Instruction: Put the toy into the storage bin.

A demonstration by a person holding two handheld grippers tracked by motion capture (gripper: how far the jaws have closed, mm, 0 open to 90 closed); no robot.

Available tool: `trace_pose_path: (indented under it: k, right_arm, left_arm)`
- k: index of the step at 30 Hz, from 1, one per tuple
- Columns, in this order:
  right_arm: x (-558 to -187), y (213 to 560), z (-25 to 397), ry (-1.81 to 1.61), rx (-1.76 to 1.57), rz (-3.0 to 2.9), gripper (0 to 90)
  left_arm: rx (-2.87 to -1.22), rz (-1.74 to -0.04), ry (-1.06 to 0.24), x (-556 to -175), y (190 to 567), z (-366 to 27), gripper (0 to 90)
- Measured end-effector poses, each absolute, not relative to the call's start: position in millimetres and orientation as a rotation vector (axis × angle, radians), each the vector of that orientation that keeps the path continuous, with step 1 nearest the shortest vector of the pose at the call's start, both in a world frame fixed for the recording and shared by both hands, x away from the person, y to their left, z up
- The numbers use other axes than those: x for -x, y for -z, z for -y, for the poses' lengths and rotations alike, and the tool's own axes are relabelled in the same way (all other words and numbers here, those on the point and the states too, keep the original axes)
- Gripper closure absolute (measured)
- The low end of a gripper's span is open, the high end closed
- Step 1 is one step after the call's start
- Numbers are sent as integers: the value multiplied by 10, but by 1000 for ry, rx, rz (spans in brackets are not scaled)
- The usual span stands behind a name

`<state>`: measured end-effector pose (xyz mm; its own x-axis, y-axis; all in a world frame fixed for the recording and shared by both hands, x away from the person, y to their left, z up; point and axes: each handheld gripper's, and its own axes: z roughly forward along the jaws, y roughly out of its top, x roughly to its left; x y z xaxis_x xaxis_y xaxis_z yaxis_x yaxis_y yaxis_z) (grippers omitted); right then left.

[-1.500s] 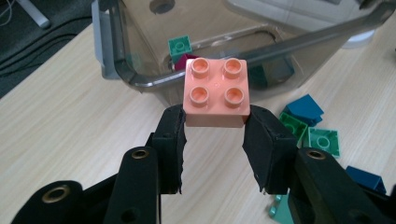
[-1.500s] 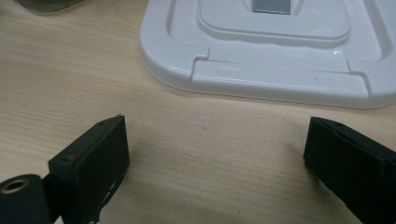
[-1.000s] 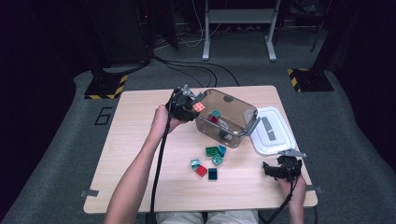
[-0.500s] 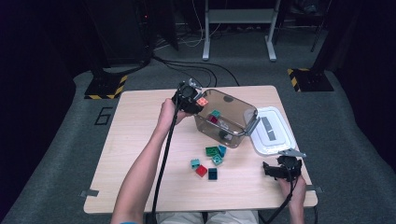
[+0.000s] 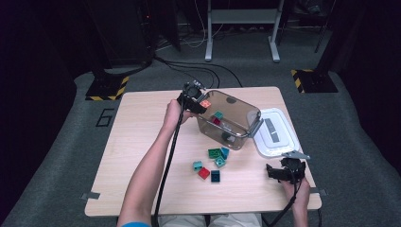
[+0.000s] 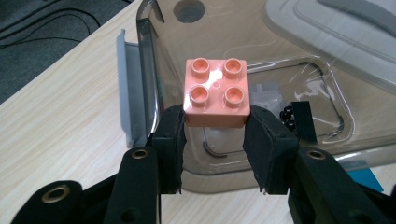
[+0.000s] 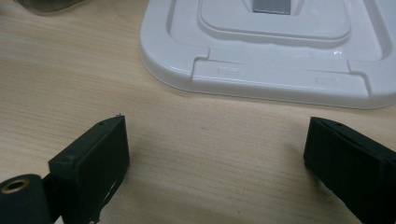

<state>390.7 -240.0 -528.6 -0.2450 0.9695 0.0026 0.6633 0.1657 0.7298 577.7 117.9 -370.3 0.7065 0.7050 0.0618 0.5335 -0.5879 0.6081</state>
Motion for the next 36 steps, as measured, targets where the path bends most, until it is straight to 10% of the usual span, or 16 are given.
trace_pose_path:
  k: [12, 36]
  right_arm:
    - [-3907, 5286, 2401, -860, -1541, -1978, 64]
    - [-3907, 5286, 2400, -859, -1541, -1978, 63]
  left_arm:
    - [-2347, -944, -392, -5623, 3607, -1133, 163]
    - [-2331, -916, -394, -4650, 4058, -1629, 85]
